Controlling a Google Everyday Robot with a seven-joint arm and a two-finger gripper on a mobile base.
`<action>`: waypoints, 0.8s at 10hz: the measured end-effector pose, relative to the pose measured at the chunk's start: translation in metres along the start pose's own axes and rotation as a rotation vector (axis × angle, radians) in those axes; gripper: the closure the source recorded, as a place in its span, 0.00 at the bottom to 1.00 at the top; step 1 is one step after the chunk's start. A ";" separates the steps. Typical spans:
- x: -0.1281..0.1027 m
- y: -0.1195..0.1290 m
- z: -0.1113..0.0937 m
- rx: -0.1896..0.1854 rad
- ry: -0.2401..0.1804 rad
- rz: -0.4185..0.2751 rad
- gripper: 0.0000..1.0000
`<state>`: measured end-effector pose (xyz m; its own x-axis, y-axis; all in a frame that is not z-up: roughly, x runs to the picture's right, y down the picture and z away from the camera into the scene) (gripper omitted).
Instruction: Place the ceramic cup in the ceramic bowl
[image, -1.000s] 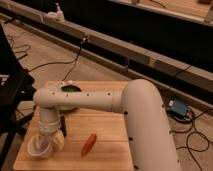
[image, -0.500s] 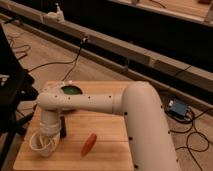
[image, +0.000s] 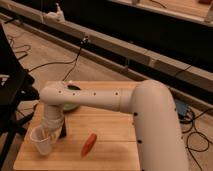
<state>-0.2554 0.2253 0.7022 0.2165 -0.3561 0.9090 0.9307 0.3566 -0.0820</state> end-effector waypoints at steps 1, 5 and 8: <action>0.009 0.002 -0.018 0.046 0.020 0.034 1.00; 0.056 0.018 -0.088 0.175 0.108 0.145 1.00; 0.071 0.022 -0.110 0.225 0.132 0.154 1.00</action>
<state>-0.1873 0.1125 0.7203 0.4002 -0.3871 0.8306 0.7985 0.5920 -0.1088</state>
